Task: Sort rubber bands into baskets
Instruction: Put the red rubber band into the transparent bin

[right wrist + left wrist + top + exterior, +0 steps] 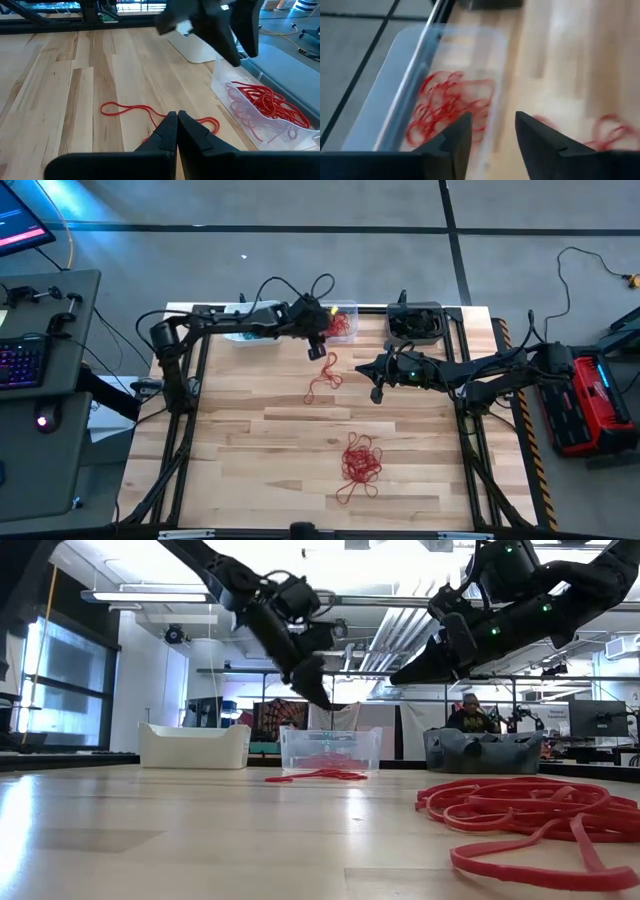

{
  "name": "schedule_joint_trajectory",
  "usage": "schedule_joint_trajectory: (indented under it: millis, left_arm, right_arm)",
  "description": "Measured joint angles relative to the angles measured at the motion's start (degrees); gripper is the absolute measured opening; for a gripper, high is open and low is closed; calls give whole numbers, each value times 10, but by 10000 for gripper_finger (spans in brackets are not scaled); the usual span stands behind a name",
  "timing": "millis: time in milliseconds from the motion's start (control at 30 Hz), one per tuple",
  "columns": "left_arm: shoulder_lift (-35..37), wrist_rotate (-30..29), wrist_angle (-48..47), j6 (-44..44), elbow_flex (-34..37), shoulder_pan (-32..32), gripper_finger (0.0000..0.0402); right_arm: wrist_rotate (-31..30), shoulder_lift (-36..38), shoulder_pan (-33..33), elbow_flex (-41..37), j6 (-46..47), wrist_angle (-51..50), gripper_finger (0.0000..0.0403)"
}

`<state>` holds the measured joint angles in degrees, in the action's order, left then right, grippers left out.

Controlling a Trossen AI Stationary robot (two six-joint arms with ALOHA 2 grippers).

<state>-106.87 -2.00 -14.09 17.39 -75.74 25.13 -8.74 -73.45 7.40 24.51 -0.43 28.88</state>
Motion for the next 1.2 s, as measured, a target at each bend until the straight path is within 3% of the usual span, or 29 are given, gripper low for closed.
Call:
schedule_joint_trajectory:
  millis: [233,433,600,700,800,1200]
  left_arm:
    - [49,-5,83,-67,98,-60,163]
    - [92,-63,113,-131,181,-123,164]
    - [92,-85,106,-188,204,-183,164]
    - [75,-133,103,-212,207,-210,164]
    - [61,-165,105,-222,206,-217,163]
    - [-8,-144,108,-223,206,-177,163]
  right_arm:
    - [0,0,-1,0,0,-1,0]
    - [3,0,-1,0,-10,-2,0]
    - [2,0,0,0,-10,-2,0]
    - [2,0,-1,0,-10,-2,0]
    - [2,0,-1,0,-10,-1,0]
    - [2,0,-1,0,-9,1,0]
